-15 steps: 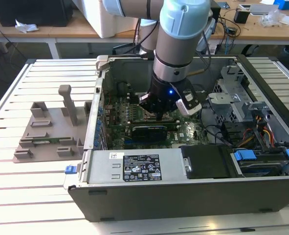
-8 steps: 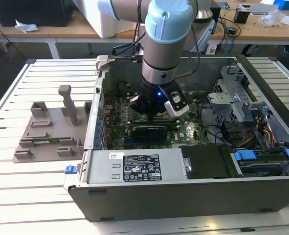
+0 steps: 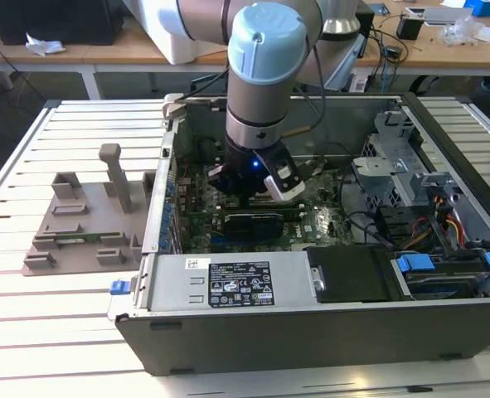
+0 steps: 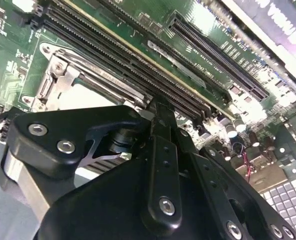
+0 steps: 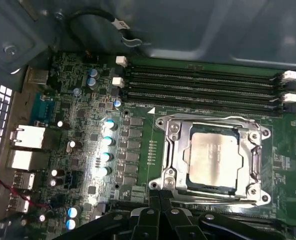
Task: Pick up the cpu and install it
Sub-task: 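Install the second cpu locking lever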
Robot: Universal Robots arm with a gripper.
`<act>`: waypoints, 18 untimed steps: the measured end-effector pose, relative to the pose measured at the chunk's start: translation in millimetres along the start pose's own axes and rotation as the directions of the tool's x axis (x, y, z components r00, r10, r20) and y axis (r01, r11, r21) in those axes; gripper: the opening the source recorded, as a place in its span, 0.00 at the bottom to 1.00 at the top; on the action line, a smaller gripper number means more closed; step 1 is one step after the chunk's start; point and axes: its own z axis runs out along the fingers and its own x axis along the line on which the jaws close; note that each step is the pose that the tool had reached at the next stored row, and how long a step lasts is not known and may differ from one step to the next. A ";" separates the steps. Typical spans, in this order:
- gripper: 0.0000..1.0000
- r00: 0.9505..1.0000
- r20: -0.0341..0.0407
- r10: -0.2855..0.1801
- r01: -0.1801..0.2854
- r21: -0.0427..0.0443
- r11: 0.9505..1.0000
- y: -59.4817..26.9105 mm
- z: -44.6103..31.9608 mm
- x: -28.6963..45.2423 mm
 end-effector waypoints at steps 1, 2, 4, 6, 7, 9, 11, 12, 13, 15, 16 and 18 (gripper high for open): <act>0.11 1.000 0.000 0.000 0.000 -0.001 1.000 0.2 1.3 0.4; 0.11 1.000 0.000 -0.001 0.001 -0.003 1.000 0.6 2.1 0.7; 0.11 1.000 0.000 -0.001 0.001 -0.008 1.000 2.9 5.2 2.1; 0.11 1.000 0.001 -0.004 0.004 -0.014 1.000 4.9 7.1 2.7; 0.11 1.000 0.002 -0.004 0.004 -0.014 1.000 5.1 6.5 2.7; 0.11 1.000 0.002 -0.005 0.005 -0.014 1.000 5.0 5.3 2.9; 0.11 1.000 0.002 -0.005 0.005 -0.014 1.000 4.5 5.3 2.8; 0.11 1.000 0.001 -0.005 0.005 -0.014 1.000 4.2 6.4 2.9; 0.11 1.000 0.001 -0.005 0.005 -0.014 1.000 4.1 7.0 2.9; 0.11 1.000 0.002 -0.005 0.005 -0.015 1.000 3.1 6.9 2.8; 0.11 1.000 0.002 -0.005 0.005 -0.015 1.000 1.8 6.7 2.9; 0.11 1.000 0.001 -0.004 0.004 -0.013 1.000 0.7 1.9 3.5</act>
